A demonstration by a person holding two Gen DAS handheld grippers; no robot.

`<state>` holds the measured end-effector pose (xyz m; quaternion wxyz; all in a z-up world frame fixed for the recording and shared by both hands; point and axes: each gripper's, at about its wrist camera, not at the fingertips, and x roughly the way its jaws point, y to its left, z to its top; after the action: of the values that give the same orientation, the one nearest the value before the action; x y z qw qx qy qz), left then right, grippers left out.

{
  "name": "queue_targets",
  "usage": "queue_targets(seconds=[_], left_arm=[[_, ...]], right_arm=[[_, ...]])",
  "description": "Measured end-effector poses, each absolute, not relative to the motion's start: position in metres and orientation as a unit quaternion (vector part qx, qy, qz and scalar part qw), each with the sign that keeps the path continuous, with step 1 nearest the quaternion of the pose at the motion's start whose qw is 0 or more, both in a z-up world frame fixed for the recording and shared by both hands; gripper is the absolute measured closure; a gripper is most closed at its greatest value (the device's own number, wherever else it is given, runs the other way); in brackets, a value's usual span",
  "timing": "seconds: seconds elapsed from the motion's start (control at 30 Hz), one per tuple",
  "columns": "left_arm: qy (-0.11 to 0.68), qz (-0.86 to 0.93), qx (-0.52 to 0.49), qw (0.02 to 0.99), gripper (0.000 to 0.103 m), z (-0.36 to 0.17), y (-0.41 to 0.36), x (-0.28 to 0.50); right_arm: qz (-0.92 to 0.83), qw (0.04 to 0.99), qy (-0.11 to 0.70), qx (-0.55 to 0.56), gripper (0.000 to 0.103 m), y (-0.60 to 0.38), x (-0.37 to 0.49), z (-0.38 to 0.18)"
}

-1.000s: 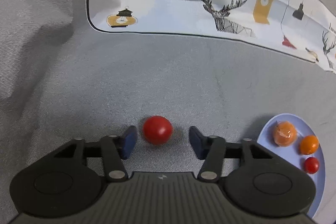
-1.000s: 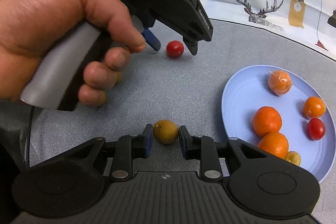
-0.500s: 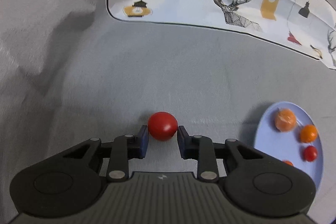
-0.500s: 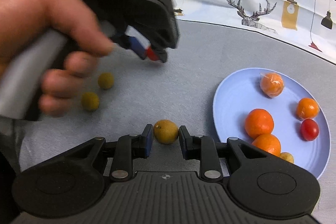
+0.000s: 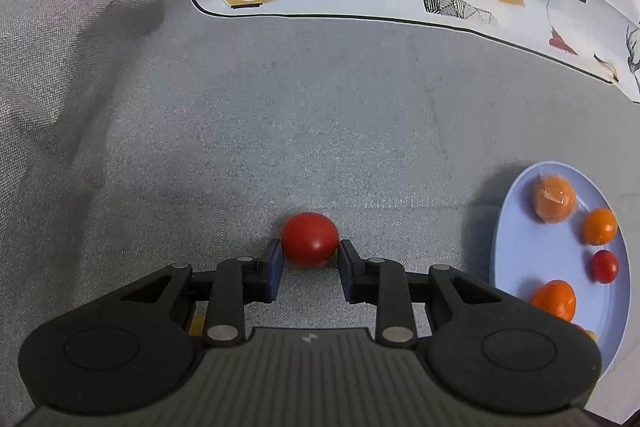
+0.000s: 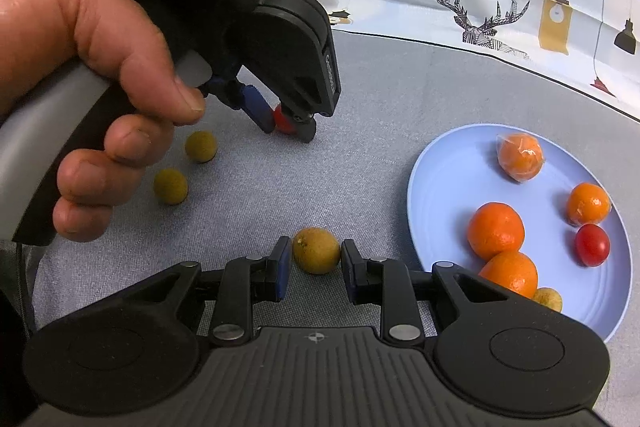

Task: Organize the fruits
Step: 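Carry the tomato and yellow fruit over the blue plate with both tools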

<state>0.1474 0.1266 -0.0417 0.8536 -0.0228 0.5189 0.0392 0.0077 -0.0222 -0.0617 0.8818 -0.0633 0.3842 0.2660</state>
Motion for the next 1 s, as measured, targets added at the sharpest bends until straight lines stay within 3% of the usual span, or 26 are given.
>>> queue_targets(seconds=[0.73, 1.0], left_arm=[[0.360, 0.020, -0.034, 0.932, 0.071, 0.041, 0.113, 0.054], [0.378, 0.008, -0.034, 0.925, 0.071, 0.030, 0.106, 0.068]], right_arm=[[0.246, 0.917, 0.311, -0.040, 0.075, -0.054, -0.006, -0.020], [0.226, 0.926, 0.301, -0.021, 0.075, -0.074, 0.002, -0.014]])
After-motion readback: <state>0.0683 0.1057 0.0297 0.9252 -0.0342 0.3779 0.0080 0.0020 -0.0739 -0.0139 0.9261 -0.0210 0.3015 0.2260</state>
